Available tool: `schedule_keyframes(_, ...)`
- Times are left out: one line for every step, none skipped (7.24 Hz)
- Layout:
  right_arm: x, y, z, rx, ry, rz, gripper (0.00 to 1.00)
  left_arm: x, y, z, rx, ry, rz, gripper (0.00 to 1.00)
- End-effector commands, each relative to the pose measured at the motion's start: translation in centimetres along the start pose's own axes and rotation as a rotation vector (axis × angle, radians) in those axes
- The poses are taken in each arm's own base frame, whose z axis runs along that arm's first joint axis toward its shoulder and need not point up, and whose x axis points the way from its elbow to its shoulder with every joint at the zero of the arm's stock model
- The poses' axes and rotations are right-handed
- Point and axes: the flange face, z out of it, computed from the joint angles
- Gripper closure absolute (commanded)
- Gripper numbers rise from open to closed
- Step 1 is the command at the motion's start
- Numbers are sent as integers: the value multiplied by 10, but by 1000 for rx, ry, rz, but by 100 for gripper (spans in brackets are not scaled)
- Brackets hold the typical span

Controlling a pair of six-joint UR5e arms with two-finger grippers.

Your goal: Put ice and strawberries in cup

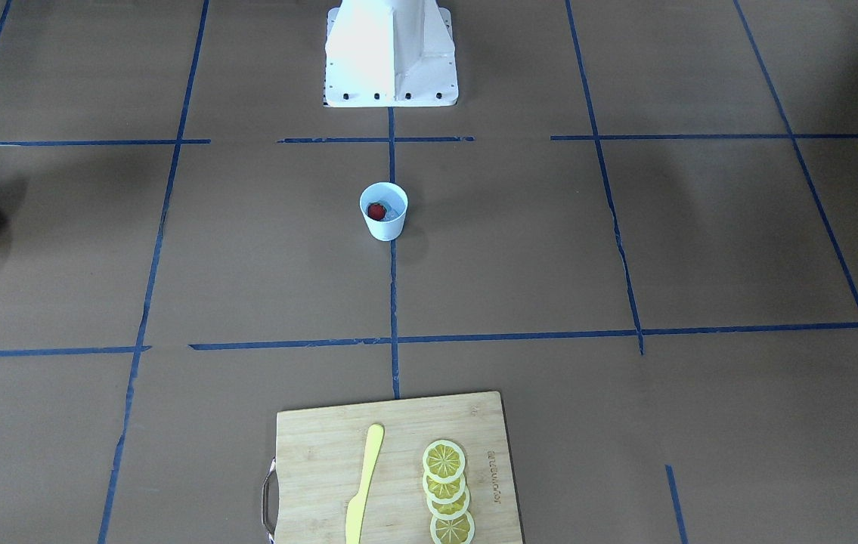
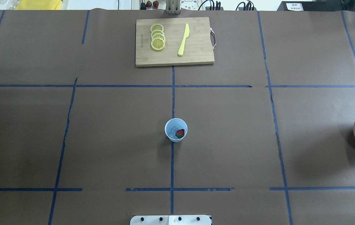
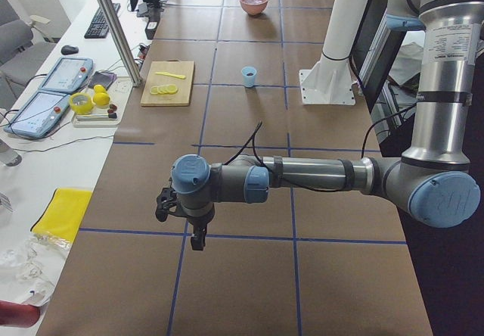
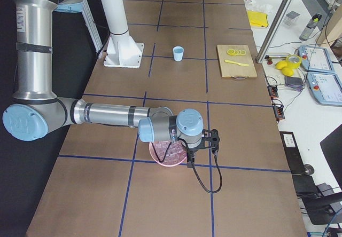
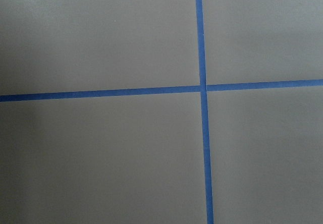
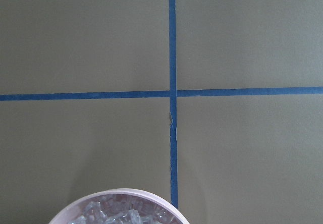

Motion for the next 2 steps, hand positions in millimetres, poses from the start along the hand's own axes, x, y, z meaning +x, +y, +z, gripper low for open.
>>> schedule_keyframes(-1,-1,-1,2,-1,-2,0,0,0,0,0,0,0,0)
schedule_keyframes(-1,-1,-1,1,-1,-1,0,1,-1,-1,1,0,1,0)
